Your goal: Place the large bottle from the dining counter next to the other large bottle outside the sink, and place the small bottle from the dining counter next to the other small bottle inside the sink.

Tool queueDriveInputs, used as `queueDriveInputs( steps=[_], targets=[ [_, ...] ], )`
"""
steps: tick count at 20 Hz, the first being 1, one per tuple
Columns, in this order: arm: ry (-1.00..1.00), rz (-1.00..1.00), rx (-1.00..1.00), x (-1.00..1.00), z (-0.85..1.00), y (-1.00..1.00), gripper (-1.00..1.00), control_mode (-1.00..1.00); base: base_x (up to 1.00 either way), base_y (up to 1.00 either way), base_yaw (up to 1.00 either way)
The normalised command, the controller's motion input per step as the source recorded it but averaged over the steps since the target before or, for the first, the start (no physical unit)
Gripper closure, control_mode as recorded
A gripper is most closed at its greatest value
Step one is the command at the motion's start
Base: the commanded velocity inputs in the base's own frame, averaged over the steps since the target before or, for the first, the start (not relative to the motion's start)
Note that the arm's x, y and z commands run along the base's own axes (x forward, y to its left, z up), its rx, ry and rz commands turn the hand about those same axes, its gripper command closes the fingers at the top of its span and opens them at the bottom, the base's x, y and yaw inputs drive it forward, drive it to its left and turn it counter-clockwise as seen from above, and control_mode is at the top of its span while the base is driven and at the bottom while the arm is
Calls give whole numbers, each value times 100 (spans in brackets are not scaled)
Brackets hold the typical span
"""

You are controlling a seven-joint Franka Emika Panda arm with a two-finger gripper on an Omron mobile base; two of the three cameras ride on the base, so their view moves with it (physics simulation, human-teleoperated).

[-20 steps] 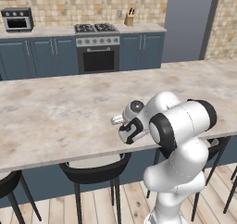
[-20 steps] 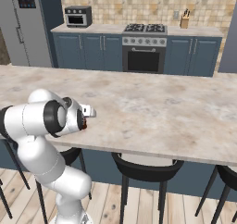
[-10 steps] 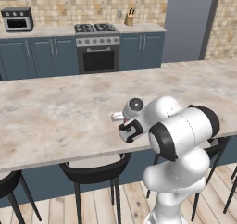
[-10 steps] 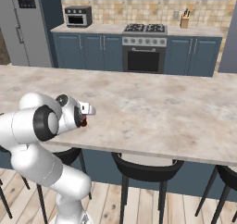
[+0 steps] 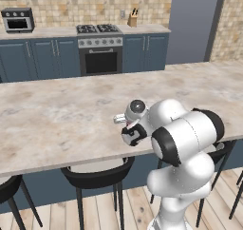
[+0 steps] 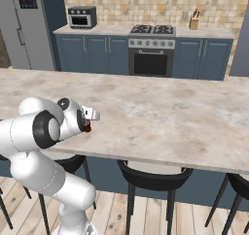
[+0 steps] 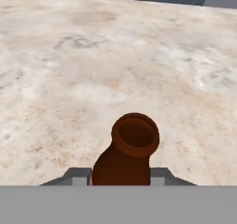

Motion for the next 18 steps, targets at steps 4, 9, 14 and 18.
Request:
queueDriveInputs(
  steps=[4, 9, 14, 18],
  targets=[
    [0, -2, 2, 0, 0, 0, 100, -100, 0, 0, 0],
    [0, -1, 0, 0, 0, 0, 100, 100, -15, 0, 0],
    [0, 0, 0, 0, 0, 0, 100, 100, -59, 0, 0],
    [0, 0, 0, 0, 0, 0, 100, 100, -61, 0, 0]
  ],
)
